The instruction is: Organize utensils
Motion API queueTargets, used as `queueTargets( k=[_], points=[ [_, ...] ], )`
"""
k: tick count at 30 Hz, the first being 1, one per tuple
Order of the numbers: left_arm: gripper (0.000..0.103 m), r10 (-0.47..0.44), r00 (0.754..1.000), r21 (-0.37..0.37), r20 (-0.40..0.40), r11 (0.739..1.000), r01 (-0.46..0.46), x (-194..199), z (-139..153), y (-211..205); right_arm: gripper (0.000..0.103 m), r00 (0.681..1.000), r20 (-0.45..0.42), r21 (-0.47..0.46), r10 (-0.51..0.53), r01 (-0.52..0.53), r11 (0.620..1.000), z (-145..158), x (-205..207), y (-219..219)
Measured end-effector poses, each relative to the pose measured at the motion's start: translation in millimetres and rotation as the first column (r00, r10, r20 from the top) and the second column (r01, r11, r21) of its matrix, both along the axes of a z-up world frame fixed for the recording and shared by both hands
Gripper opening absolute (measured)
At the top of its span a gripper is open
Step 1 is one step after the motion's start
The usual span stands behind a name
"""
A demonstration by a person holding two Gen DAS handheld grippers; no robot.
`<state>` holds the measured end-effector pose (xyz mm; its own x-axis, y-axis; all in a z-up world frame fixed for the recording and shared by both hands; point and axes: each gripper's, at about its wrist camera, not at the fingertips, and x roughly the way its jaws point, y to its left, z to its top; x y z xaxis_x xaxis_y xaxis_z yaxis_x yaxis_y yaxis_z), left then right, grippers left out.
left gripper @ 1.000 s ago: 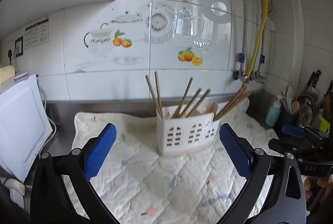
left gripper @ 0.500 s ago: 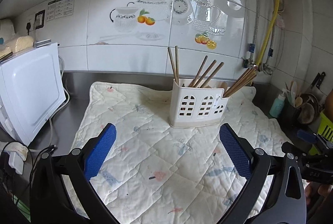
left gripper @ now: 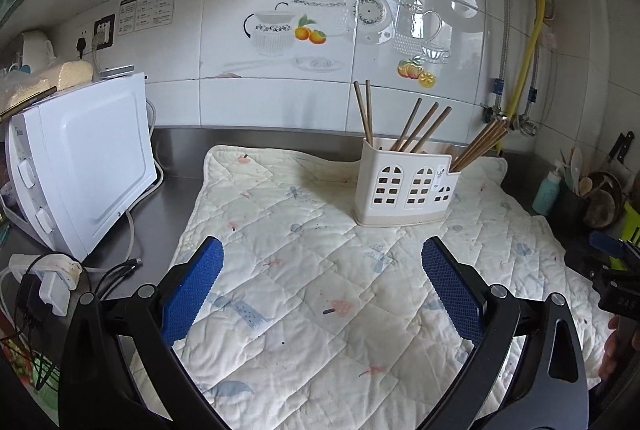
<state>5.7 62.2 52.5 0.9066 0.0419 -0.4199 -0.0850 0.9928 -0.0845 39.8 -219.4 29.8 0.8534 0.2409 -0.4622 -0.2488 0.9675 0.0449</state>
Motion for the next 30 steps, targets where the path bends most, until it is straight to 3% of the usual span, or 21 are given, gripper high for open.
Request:
queueTargets(
  k=[13,30],
  points=[
    [0.098,-0.096,0.995,0.000,-0.016,0.995,0.096,-3,-9,-24,0.094,1.000,-0.017,0.001,-0.009,0.009,1.000,-4,1,2],
    [0.098,-0.098,0.993,0.026,-0.064,0.995,0.099,6,-23,-35,0.094,0.999,-0.036,-0.012,-0.015,0.014,1.000,-8,6,5]
  ],
)
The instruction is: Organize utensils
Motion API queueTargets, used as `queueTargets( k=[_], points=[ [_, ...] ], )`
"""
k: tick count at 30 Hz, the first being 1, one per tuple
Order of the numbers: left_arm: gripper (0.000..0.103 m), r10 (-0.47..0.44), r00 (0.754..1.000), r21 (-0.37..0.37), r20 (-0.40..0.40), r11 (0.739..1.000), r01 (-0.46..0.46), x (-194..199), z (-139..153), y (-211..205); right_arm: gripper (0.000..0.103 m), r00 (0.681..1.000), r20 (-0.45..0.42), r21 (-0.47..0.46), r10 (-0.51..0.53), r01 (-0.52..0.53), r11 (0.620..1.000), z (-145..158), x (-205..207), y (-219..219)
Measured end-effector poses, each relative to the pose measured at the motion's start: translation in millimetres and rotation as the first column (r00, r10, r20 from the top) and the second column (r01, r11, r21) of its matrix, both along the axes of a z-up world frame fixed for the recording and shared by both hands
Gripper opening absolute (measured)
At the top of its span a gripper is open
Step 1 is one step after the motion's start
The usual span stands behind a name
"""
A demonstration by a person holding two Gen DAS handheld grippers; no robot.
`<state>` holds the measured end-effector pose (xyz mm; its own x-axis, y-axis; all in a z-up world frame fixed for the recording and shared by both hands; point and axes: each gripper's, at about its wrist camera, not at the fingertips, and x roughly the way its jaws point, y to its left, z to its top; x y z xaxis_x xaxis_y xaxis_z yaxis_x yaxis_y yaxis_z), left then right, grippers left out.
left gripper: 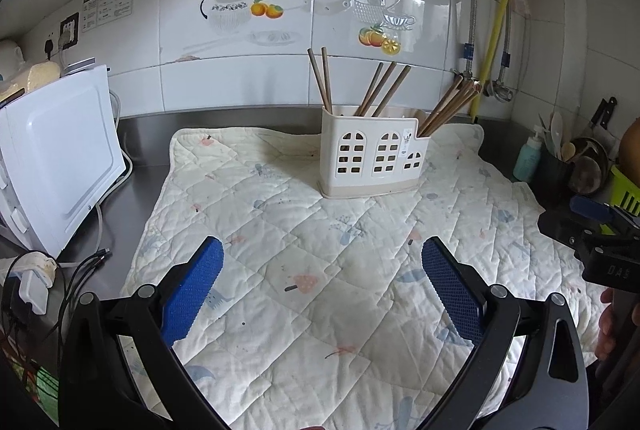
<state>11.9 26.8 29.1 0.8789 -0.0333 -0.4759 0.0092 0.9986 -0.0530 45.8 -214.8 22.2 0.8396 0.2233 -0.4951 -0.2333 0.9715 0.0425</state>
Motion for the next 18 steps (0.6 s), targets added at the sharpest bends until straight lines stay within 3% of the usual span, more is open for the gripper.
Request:
queueTargets(
  k=[18],
  points=[
    [0.098,0.012,1.000,0.021,0.016,1.000,-0.013,-1.5,1.6,-1.4,0.094,1.000,0.009,-0.004,0.013,-0.013,1.000,3.0,-2.2,3.3]
  ],
)
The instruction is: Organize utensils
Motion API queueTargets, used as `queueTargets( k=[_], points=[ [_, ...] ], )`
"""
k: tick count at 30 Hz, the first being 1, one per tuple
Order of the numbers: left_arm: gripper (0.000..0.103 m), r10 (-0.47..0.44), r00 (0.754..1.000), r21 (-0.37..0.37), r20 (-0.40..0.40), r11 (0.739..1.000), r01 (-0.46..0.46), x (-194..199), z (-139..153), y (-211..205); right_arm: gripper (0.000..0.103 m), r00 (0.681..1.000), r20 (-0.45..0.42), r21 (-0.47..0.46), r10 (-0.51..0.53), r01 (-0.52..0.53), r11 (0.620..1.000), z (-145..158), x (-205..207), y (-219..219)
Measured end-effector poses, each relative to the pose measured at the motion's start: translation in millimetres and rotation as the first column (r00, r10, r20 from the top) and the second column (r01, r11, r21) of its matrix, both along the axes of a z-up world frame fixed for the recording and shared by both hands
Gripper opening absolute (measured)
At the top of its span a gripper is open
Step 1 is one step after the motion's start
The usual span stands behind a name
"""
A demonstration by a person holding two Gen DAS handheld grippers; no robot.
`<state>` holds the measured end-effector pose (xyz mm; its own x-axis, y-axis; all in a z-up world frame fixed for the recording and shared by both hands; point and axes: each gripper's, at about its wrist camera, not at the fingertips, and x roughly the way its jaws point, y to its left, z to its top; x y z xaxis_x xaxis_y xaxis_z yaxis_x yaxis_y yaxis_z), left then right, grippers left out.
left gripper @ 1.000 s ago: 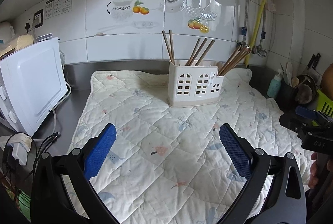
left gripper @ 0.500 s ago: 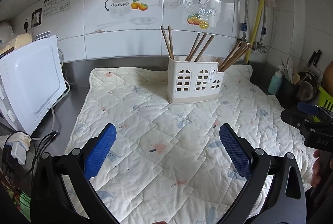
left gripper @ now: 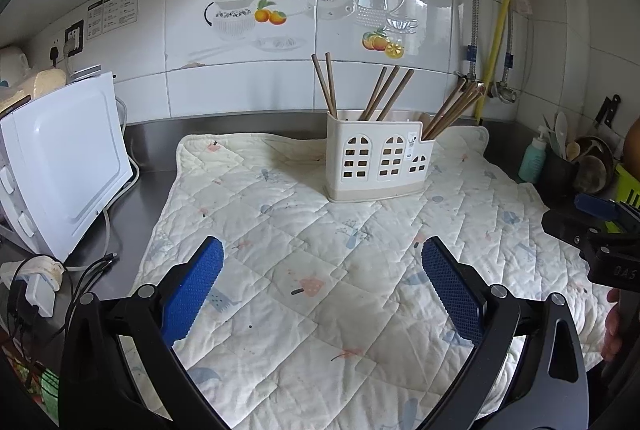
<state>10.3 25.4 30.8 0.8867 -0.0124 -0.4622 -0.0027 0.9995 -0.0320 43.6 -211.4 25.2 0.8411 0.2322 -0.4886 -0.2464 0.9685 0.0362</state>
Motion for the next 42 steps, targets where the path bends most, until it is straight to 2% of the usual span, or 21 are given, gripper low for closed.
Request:
queueTargets(
  k=[13,22,42],
  points=[
    [0.098,0.000,1.000,0.001,-0.002,1.000,0.001,0.8,1.0,-2.2,0.094,1.000,0.000,-0.019,0.000,0.000,1.000,-0.7,0.1,2.9],
    [0.098,0.002,1.000,-0.003,-0.002,1.000,-0.002,1.5,-0.3,-1.2,0.094,0.999,0.026,-0.050,-0.041,0.042,0.998,0.7,-0.6,3.0],
    [0.098,0.000,1.000,-0.001,-0.016,1.000,0.000,4.1,-4.1,-4.4,0.096,0.997,0.035,-0.054,-0.075,0.077,0.996,0.4,0.5,1.7]
  ],
)
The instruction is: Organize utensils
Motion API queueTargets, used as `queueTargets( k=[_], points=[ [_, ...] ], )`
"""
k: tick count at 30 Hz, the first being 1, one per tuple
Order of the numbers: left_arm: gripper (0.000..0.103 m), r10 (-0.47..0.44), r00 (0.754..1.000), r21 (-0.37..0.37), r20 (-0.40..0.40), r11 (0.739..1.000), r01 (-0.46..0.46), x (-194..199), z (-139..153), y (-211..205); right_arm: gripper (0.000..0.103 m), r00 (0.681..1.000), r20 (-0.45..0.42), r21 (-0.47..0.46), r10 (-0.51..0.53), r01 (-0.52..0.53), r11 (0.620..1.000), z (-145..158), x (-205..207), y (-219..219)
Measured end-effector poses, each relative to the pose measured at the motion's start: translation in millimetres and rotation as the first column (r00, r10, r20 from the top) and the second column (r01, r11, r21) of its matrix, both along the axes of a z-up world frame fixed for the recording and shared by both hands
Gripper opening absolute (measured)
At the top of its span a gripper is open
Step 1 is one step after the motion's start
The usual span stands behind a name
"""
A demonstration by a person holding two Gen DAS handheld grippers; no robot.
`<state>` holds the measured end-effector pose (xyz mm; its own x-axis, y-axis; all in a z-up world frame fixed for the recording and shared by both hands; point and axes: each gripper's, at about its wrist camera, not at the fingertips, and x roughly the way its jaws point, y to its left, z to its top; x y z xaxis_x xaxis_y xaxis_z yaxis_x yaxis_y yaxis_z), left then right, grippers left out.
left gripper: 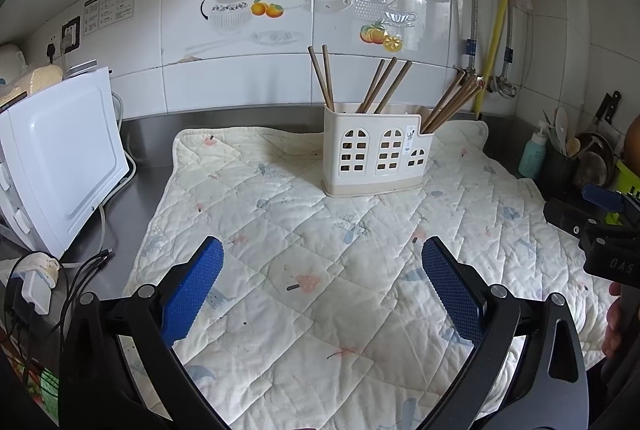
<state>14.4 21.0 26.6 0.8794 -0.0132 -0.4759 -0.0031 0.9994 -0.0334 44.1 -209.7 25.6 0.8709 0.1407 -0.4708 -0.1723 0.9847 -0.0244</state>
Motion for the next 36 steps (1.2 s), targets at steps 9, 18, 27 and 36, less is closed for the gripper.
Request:
queueTargets(
  k=[9,18,27,36],
  points=[
    [0.098,-0.004,1.000,0.008,-0.004,1.000,0.004,-0.2,-1.0,-3.4,0.096,1.000,-0.001,0.001,0.004,-0.004,1.000,-0.3,-0.5,0.4],
    [0.098,-0.009,1.000,0.010,-0.003,1.000,0.009,-0.6,-0.9,-4.7,0.096,1.000,-0.004,0.000,0.007,-0.007,1.000,-1.2,-0.5,0.9],
    [0.098,-0.010,1.000,0.007,-0.003,1.000,0.010,-0.4,-0.5,-5.1,0.096,1.000,-0.007,0.000,0.008,-0.008,1.000,-1.2,-0.7,1.3],
    [0.098,-0.012,1.000,0.009,-0.003,1.000,0.012,-0.3,-0.4,-5.6,0.096,1.000,-0.007,0.002,0.008,-0.008,1.000,-1.1,-0.6,1.1]
  ],
)
